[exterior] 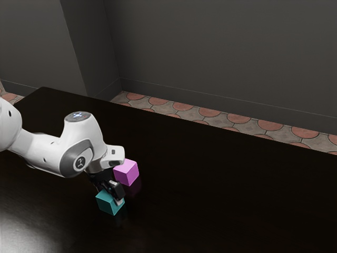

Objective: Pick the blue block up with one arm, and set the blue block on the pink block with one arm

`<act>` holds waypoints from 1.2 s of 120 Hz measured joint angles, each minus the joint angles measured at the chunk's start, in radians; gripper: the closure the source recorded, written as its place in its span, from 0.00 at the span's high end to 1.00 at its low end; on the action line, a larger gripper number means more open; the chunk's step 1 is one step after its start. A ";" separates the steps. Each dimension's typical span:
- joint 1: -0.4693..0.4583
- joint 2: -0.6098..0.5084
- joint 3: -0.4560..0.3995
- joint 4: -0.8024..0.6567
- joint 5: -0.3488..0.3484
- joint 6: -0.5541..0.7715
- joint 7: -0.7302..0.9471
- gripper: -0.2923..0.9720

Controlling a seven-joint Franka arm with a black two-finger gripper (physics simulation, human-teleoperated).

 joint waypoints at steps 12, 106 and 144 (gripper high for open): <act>0.001 0.006 0.000 0.009 0.000 -0.004 -0.010 0.77; 0.001 0.022 0.000 0.023 0.002 -0.041 -0.060 0.77; 0.001 0.024 -0.002 0.024 0.004 -0.039 -0.071 0.61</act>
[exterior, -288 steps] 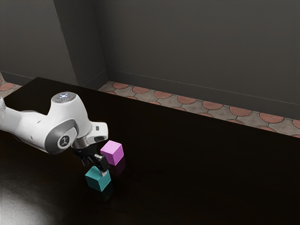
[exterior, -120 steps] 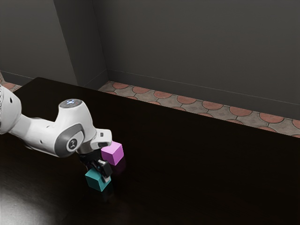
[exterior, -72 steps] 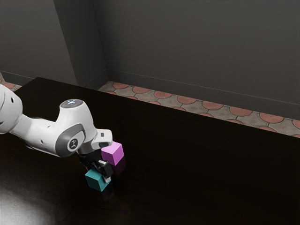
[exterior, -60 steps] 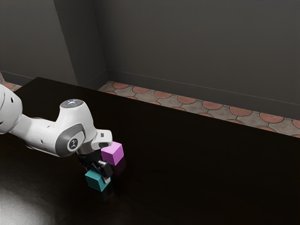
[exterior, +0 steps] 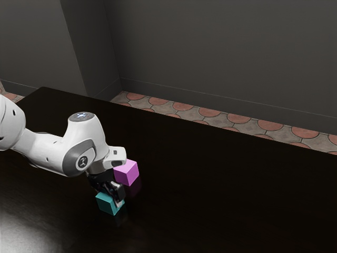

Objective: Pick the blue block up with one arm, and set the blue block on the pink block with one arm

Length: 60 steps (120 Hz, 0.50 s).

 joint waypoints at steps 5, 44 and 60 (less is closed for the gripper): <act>0.000 0.000 0.000 0.000 0.000 0.000 -0.001 0.60; -0.002 0.000 0.000 0.000 0.003 0.002 -0.014 0.57; -0.001 -0.004 0.000 0.000 0.002 0.003 -0.017 0.54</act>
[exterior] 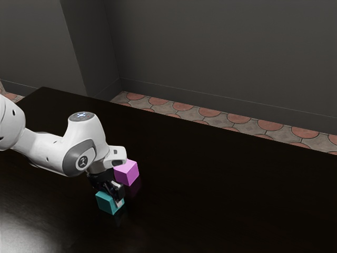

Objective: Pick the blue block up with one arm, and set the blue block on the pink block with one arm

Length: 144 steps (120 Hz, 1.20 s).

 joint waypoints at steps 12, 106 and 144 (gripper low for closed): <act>0.000 -0.006 0.001 0.000 0.001 -0.001 -0.003 0.53; 0.000 -0.220 -0.009 0.062 0.041 -0.155 -0.032 0.48; 0.004 -0.074 -0.001 0.250 0.086 -0.249 -0.035 0.48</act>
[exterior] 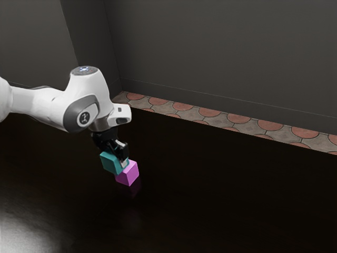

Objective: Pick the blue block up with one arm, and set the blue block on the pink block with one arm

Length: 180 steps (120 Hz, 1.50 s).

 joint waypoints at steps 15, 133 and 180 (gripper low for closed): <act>0.001 0.021 0.002 0.022 0.002 -0.012 0.004 0.48; -0.002 0.175 0.053 0.156 -0.005 -0.009 0.097 0.48; -0.002 0.207 0.045 0.184 -0.011 -0.012 0.064 0.47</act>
